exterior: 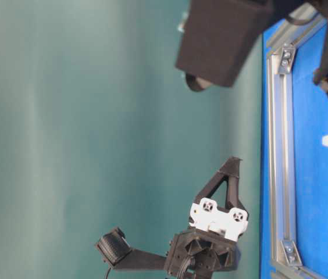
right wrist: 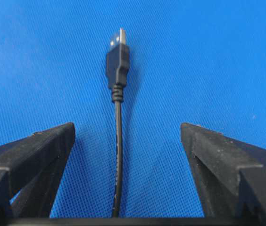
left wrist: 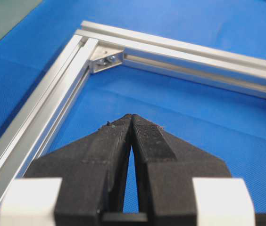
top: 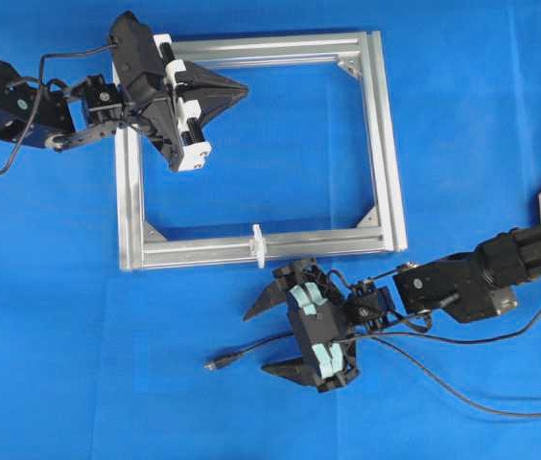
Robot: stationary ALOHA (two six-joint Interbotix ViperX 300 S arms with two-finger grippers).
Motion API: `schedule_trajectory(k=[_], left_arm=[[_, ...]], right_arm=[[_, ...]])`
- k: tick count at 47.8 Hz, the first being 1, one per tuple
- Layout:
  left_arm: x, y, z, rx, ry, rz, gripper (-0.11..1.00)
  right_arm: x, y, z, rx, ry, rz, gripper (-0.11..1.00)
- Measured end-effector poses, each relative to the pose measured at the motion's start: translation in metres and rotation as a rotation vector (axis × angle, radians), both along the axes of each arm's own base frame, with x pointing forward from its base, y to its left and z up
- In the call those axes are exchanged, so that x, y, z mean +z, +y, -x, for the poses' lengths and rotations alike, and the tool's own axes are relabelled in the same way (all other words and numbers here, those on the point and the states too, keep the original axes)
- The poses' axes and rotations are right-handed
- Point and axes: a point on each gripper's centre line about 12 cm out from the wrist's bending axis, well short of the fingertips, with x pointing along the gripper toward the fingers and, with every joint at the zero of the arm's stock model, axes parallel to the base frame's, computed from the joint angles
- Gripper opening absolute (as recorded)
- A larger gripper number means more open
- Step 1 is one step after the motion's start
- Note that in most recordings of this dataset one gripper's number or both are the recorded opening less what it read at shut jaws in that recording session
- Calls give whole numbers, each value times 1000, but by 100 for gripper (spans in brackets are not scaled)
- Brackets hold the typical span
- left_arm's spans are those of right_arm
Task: Insert the wire through the string loop located in the center.
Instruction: 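Close the right gripper on the cable just behind the USB plug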
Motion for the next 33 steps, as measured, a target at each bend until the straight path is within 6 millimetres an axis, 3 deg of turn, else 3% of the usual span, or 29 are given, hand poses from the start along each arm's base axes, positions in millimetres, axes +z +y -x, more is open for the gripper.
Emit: schedule_trajectory(k=[7,10,17,23,26,33], left_arm=[[0,1,0,2,-1,0,0],[0,1,0,2,-1,0,0],[1,0,0,0,-3,-1,0],[0,0,0,0,-1,0,0],[0,0,0,-1,-1,-1,0],[0,0,0,-1,-1,-1,0]], right_arm=[[-4,-1,0,-12,17,-4,79],[-4,-1,-1,-14,17,-5,70],[-4,1,0,-9,17,-5,30],[-4,1,0,-8,20,-2,4],[-4,1,0,-9,18,-2,-2],[-4,1,0,-9,20,-1,-2]])
